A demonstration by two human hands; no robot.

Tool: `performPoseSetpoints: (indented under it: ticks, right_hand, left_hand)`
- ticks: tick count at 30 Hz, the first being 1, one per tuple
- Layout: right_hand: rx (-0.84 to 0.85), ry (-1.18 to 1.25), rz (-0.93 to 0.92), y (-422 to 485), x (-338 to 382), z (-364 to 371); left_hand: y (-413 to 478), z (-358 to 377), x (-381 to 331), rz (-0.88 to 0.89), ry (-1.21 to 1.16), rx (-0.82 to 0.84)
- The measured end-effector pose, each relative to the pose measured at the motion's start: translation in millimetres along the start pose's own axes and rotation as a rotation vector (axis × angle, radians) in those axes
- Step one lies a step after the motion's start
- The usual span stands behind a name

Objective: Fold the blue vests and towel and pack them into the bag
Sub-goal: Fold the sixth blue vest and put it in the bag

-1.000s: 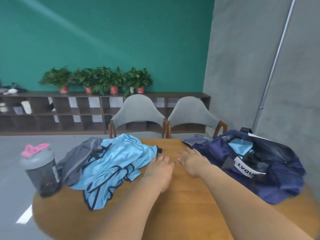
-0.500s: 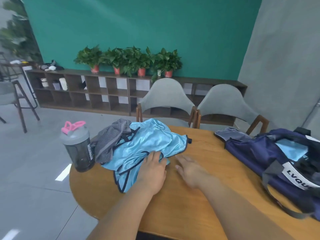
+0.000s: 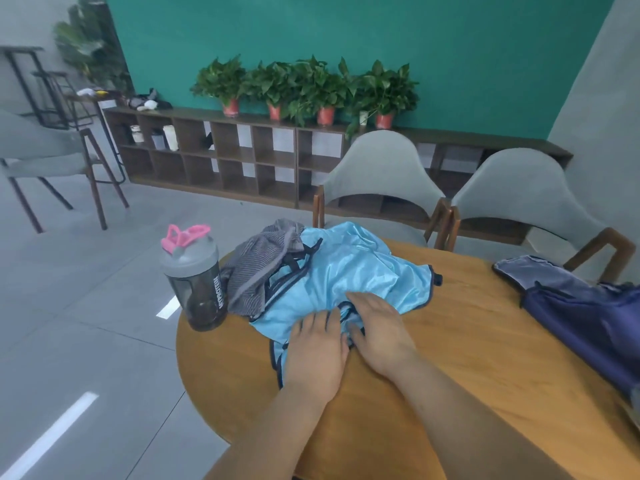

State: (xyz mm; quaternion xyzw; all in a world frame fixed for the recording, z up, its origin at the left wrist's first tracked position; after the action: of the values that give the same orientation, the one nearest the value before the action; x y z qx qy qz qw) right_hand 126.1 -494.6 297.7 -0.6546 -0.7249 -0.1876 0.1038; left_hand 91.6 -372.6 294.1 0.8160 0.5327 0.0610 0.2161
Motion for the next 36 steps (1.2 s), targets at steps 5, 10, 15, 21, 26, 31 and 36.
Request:
performPoseSetpoints:
  ticks: [5, 10, 15, 21, 26, 31, 36]
  right_hand:
    - [-0.235, 0.15, 0.032, -7, -12, -8]
    - [-0.398, 0.382, 0.111, -15, -30, -32]
    - [-0.54, 0.685, 0.409, -32, -61, -52]
    - [-0.65, 0.868, 0.629, -57, -95, -54]
    - [-0.574, 0.826, 0.548, -65, -97, -63]
    - [-0.796, 0.791, 0.832, -104, -163, -96]
    - [-0.771, 0.475, 0.545, -113, -182, -131]
  left_hand:
    - [-1, -15, -5, 0.053, 0.006, -0.136]
    - [-2, -24, -7, 0.058, 0.016, -0.183]
    - [-7, -33, -3, 0.005, 0.029, -0.224]
    - [-8, -29, 1, -0.029, 0.035, -0.192]
    - [-8, -26, 0, -0.002, 0.046, -0.144]
    - [-10, -36, -11, 0.079, 0.053, -0.229]
    - [-9, -41, -27, 0.178, 0.101, -0.252]
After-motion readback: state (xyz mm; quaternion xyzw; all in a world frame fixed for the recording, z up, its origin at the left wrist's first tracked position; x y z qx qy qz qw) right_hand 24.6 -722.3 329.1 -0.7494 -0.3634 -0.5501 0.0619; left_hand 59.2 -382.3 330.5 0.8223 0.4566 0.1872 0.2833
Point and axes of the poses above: each hand's wrist, its own y-axis towards the middle knuckle, its own z-axis out of the palm, x = y × z, the point moved 10 cm from there along y, towards the middle knuckle, and after that the axes turned 9 degrees about z, right-handed, at the moved point
